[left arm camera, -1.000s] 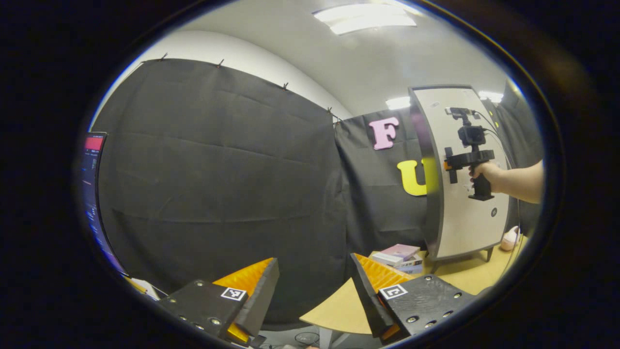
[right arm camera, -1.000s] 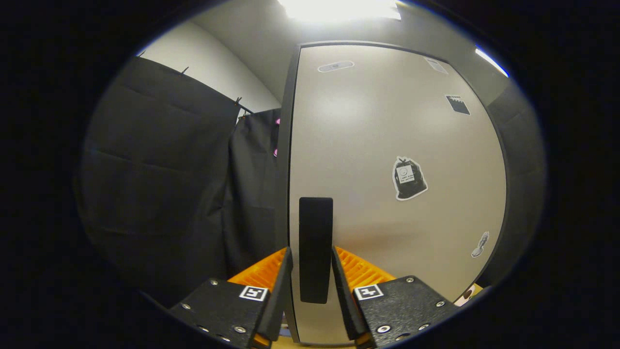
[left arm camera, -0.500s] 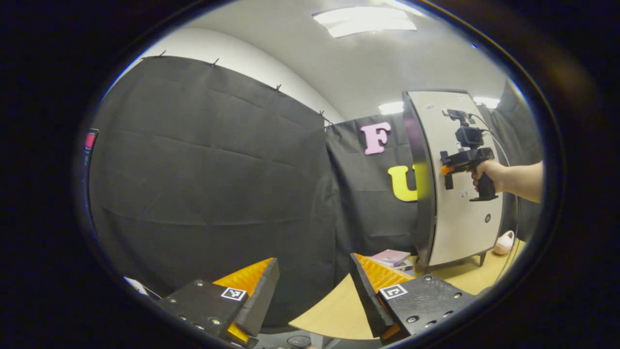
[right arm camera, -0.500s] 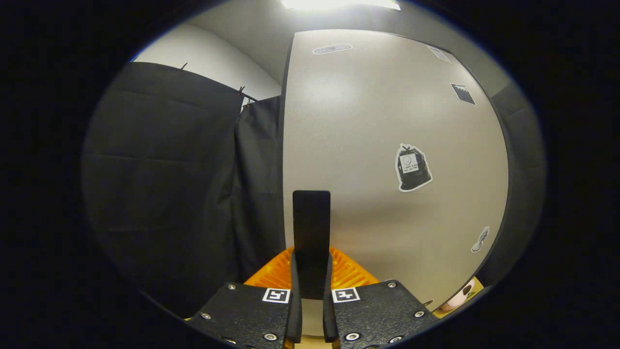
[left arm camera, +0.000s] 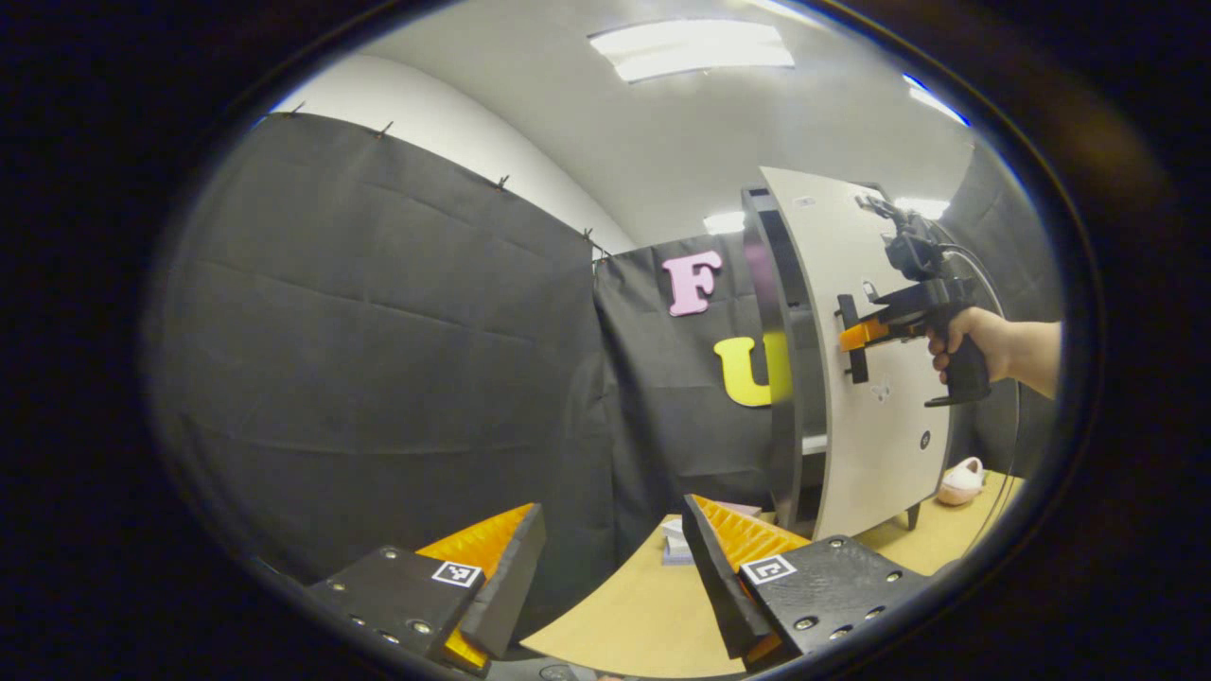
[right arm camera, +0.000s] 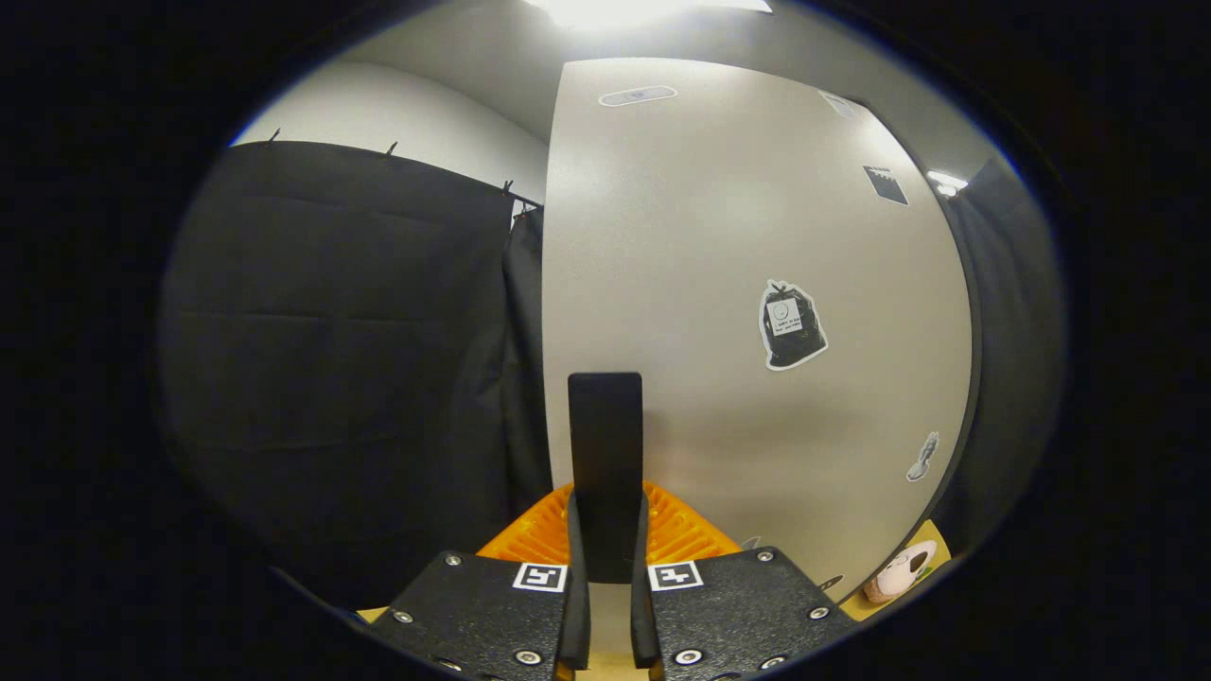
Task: Open the cabinet door with the right hand, grasp the bottle in the cabinet with the left hand and place it on the coaster, then close the cabinet door with the right hand.
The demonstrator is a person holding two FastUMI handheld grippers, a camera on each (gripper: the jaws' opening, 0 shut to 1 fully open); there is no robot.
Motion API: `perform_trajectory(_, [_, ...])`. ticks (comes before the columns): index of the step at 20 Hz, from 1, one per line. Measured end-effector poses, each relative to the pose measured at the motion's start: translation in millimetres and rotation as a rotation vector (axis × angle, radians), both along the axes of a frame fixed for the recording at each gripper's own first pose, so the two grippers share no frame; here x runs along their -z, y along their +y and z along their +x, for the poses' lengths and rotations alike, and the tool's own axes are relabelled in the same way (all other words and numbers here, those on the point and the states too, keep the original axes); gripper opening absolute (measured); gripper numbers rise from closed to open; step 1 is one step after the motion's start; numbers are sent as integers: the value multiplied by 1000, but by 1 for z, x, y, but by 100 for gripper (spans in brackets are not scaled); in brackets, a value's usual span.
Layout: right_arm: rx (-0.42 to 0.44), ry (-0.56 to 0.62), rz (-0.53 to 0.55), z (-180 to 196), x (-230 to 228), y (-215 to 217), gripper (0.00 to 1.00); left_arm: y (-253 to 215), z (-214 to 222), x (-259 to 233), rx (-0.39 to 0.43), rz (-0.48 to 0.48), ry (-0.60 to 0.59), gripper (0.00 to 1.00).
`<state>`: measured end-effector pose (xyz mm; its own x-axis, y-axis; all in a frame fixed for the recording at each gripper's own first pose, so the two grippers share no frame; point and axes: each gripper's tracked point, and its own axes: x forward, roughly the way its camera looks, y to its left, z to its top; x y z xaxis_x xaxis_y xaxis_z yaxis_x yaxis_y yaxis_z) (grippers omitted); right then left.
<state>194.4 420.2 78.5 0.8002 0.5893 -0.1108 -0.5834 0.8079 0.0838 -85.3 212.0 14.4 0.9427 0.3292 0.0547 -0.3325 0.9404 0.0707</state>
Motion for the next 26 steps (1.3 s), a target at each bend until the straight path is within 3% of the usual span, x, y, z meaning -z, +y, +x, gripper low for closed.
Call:
perform_trajectory(6, [-70,3,1,-16,-3,-21,17,-42,22,-7,59,3,-11,88])
perform_trajectory(7, [-83,5,2,-18,-4,-25,17,-49,26,-8,68,5,-13,79])
perform_trajectory(8, [-95,8,5,-18,-3,-29,17,-56,28,-8,76,5,-14,88])
perform_trajectory(15, [-156,-7,12,-27,-6,-55,17,-106,48,-13,134,17,-20,88])
perform_trajectory(17, [-164,-1,25,-33,-6,-65,17,-121,55,-14,158,12,-21,79])
perform_trajectory(21, [-176,-5,28,-38,-8,-88,17,-154,67,-19,205,14,-29,88])
perform_trajectory(22, [-179,-5,28,-41,-8,-94,17,-161,73,-18,216,12,-28,79])
perform_trajectory(24, [-182,-6,29,-46,-9,-105,17,-176,82,-17,240,5,-27,79])
perform_trajectory(25, [-179,-9,29,-48,-9,-110,17,-185,86,-17,251,2,-26,83])
perform_trajectory(26, [-175,-14,27,-50,-9,-115,17,-193,90,-16,261,0,-27,79])
